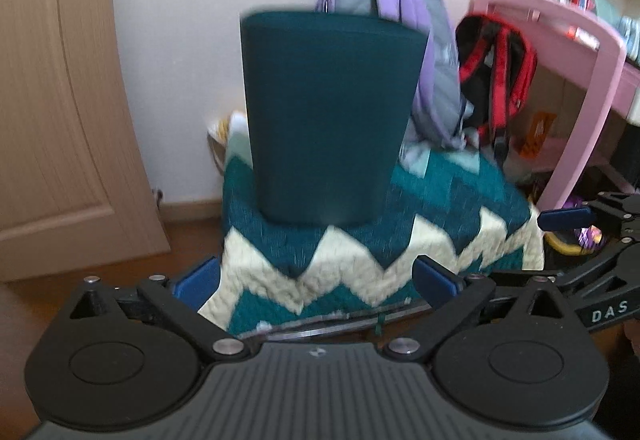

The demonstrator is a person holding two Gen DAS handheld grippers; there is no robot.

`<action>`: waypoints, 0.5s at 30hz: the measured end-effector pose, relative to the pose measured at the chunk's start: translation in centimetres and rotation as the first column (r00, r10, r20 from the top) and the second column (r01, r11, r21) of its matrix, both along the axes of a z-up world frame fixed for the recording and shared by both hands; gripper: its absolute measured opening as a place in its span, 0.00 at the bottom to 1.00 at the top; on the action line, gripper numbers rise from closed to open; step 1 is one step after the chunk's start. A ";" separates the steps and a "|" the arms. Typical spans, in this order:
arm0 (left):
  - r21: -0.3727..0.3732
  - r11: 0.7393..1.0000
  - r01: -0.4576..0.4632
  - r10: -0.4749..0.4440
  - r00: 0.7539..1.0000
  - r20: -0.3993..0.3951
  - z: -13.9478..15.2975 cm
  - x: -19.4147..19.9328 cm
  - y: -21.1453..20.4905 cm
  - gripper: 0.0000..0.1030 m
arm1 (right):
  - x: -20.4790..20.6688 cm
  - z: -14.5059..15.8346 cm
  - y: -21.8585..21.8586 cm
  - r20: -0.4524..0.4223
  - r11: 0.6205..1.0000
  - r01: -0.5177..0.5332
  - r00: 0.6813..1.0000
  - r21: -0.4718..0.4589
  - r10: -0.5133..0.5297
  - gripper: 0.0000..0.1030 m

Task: Collect trash
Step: 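Lower both tools from the wastebasket toward the bottle and snack wrapper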

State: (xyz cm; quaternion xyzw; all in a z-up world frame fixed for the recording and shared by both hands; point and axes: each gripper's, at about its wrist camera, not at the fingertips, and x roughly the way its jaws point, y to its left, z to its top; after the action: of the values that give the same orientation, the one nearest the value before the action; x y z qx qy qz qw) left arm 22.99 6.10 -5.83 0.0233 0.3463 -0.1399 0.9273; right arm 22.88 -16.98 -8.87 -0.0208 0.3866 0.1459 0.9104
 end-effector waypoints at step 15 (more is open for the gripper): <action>0.057 0.996 -0.076 0.090 0.942 -0.323 -17.9 6.6 -0.2 1.00 | 5.7 -19.6 -0.8 -0.281 0.984 0.166 0.943 -0.063 -0.177 1.00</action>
State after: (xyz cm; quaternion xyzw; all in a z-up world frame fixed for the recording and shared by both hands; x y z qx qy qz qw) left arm 29.59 5.86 -23.72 0.0054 0.4983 -0.0951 0.8618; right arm 28.59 -17.77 -28.46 0.0167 0.5171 0.0603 0.8537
